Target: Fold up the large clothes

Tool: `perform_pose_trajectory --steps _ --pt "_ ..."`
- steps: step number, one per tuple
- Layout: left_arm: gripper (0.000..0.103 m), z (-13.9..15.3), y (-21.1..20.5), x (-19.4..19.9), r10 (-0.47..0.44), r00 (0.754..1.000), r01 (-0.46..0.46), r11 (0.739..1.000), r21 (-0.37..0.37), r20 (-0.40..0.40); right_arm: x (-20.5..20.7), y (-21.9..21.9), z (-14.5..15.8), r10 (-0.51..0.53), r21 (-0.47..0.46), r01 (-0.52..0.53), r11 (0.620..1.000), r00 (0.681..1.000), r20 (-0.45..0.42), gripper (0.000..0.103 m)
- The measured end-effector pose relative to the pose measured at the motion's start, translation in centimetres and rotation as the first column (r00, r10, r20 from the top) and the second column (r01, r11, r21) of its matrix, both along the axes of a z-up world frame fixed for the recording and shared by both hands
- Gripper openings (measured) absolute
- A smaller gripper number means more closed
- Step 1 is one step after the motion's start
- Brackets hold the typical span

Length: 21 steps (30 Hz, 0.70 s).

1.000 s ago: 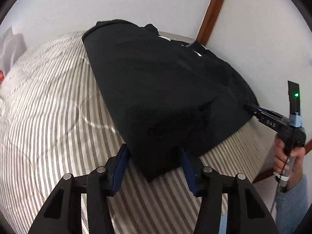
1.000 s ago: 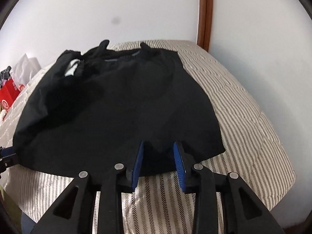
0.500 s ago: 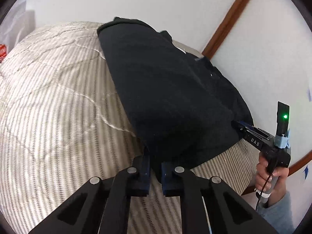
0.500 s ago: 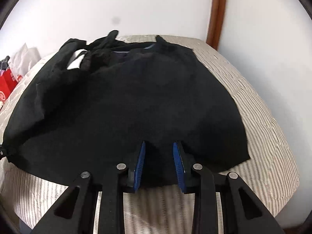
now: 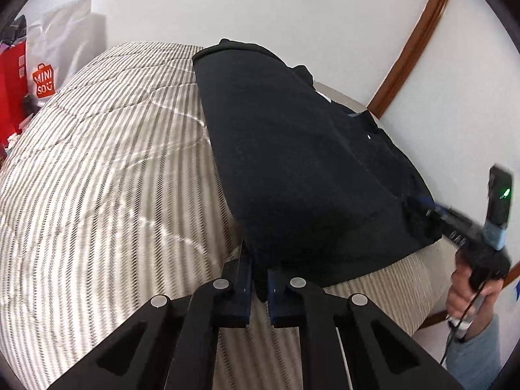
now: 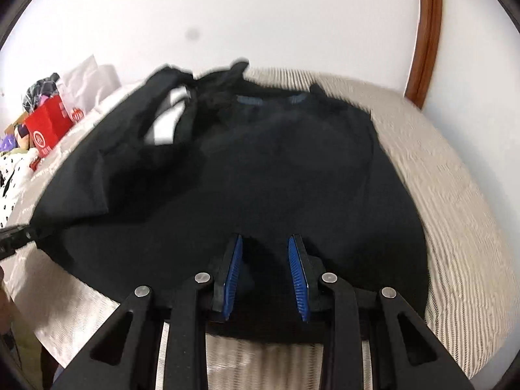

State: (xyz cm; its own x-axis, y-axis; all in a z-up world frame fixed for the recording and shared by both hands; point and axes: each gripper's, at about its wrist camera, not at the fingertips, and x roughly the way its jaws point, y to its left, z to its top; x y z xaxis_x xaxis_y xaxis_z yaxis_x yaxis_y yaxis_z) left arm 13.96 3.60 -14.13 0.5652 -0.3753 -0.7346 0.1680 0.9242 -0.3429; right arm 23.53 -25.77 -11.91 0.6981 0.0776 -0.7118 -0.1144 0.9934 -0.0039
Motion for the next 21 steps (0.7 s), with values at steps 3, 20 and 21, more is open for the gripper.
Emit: perform_pose_trajectory --steps 3,20,21 --pt "0.008 0.2 0.0 -0.7 -0.017 1.0 0.017 1.0 0.002 0.0 0.0 1.2 1.7 0.086 0.084 -0.087 0.993 0.996 0.012 0.052" --pt "0.062 0.4 -4.0 0.2 -0.055 0.998 0.051 0.995 0.084 0.038 5.2 7.3 0.1 0.105 0.216 -0.097 0.972 0.994 -0.026 0.035" --pt "0.066 0.4 -4.6 0.3 -0.054 0.998 0.049 0.993 0.107 0.041 5.2 7.7 0.2 0.114 0.205 -0.108 0.973 0.993 -0.018 0.021"
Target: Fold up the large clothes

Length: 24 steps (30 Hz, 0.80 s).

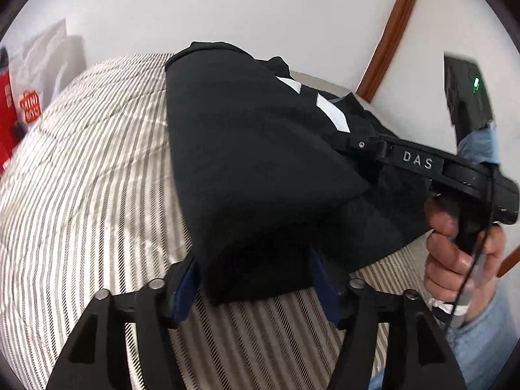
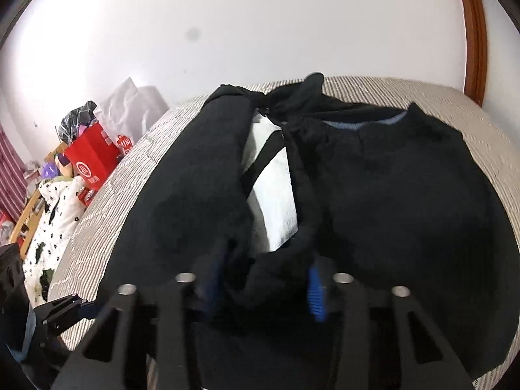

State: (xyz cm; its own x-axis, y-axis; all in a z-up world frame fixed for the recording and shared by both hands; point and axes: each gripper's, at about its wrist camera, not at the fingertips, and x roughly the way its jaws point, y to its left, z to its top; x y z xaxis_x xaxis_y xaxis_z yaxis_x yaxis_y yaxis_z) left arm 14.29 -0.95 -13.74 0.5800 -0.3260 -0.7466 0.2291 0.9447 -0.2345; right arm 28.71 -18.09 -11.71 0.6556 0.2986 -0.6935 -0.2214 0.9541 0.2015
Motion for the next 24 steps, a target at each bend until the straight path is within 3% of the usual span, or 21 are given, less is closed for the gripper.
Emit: perform_pose_trajectory --steps 3,9,17,21,24 --pt "0.07 -0.1 -1.4 0.1 -0.002 1.0 0.001 0.996 0.084 0.016 -0.3 0.0 1.0 0.023 -0.002 -0.023 1.0 0.999 0.048 0.011" --pt "0.075 -0.5 -3.8 0.1 -0.007 0.999 -0.005 0.973 0.232 0.049 -2.7 -2.7 4.8 0.037 0.056 -0.047 0.997 0.986 0.165 0.009" --pt "0.075 -0.3 -4.6 0.0 0.013 0.998 -0.031 0.959 0.281 0.067 -8.0 -8.7 7.7 -0.068 0.133 0.025 0.991 0.941 0.331 0.008" --pt "0.075 -0.3 -4.8 0.2 0.01 0.998 -0.026 0.963 0.268 0.061 -9.0 -13.7 6.0 -0.2 0.224 0.138 0.965 0.938 0.284 0.008" --pt "0.075 -0.3 -4.9 0.1 0.003 0.998 -0.018 0.965 0.26 0.057 -8.3 -15.9 2.9 -0.257 0.191 0.221 0.956 0.948 0.188 0.008"
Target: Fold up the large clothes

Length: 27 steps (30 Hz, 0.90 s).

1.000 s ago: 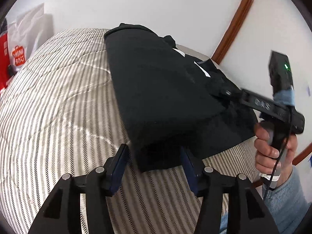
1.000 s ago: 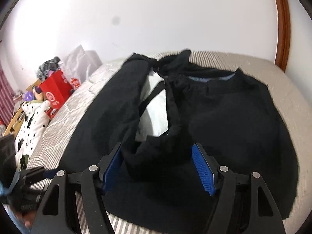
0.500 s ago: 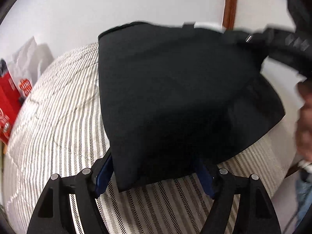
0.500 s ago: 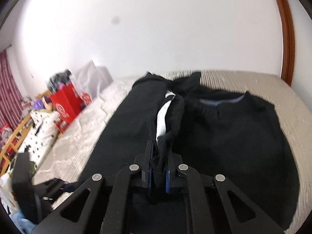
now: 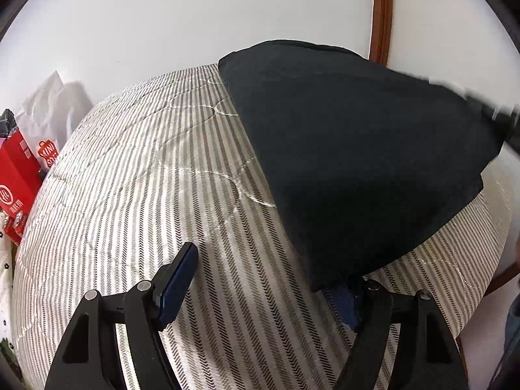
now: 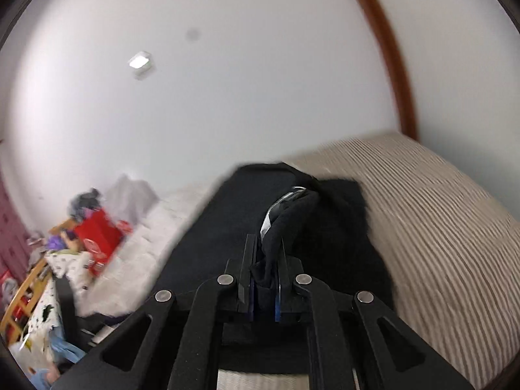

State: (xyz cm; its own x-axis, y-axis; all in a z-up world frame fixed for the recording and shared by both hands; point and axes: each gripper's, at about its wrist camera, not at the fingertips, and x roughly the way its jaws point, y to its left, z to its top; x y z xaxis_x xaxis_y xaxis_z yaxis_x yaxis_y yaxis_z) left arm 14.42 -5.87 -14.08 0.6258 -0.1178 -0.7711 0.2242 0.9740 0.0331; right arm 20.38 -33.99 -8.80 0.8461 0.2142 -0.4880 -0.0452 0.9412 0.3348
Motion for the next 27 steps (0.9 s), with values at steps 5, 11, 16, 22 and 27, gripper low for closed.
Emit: perform_pose_trajectory --steps 5,11,16,22,27 --pt "0.072 0.2 0.1 0.0 -0.037 0.999 0.037 0.999 -0.03 -0.013 0.7 -0.9 -3.1 -0.002 0.003 0.002 1.0 0.995 -0.102 0.019" --pt "0.072 0.5 -1.8 -0.6 -0.07 0.997 0.069 0.996 -0.053 -0.02 1.8 -0.9 -4.0 0.025 0.004 -0.025 1.0 0.991 -0.129 0.051" --pt "0.073 0.4 -3.5 -0.4 -0.08 0.997 0.08 0.997 -0.017 -0.014 3.7 1.4 -4.2 0.029 -0.103 -0.047 0.994 0.985 -0.167 0.05" --pt "0.075 0.2 -4.1 0.0 -0.063 0.998 0.063 0.998 -0.015 -0.019 2.9 1.6 -1.3 0.075 -0.149 -0.083 0.985 0.995 -0.06 0.008" --pt "0.075 0.0 -4.3 0.1 -0.059 0.998 0.059 0.998 -0.017 -0.013 0.8 -2.5 0.2 0.006 0.008 -0.006 1.0 0.999 0.042 0.007"
